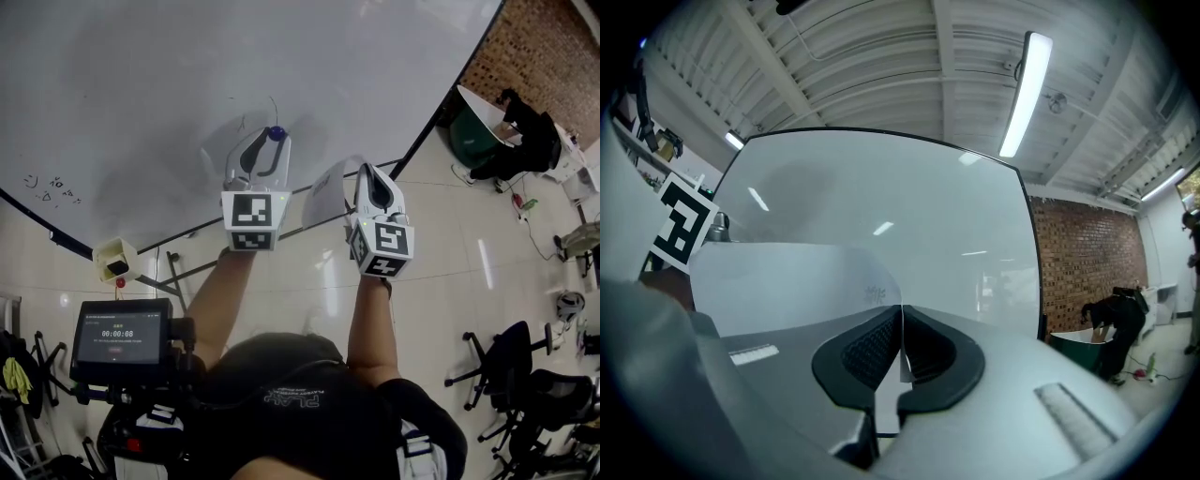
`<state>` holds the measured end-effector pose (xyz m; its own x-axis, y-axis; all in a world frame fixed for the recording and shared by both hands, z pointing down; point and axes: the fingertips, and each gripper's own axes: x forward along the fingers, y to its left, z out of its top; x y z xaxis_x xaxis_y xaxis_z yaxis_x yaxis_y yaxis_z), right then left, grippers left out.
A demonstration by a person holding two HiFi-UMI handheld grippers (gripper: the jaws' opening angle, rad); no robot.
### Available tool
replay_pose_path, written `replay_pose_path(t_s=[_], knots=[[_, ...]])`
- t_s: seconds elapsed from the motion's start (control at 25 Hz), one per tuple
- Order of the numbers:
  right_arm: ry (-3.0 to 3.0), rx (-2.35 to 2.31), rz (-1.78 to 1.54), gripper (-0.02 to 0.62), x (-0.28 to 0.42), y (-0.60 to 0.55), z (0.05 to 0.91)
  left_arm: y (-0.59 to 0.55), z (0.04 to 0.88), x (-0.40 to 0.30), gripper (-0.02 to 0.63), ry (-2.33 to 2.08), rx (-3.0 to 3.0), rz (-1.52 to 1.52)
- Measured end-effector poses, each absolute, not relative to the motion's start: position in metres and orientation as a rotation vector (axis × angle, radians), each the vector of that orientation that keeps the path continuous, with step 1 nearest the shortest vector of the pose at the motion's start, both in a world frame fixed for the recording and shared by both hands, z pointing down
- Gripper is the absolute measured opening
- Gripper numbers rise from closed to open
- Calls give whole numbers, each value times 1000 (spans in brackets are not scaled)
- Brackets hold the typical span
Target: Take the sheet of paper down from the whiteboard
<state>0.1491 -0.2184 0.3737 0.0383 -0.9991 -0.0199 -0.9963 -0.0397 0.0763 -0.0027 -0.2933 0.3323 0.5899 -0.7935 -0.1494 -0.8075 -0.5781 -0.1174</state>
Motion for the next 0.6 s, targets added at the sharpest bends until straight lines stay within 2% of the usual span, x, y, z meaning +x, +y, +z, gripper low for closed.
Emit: replay_pose_path(t_s=[0.6], knots=[[-2140, 2197, -156, 12, 142, -224, 370, -299, 332, -6, 121, 1361, -2626, 98]])
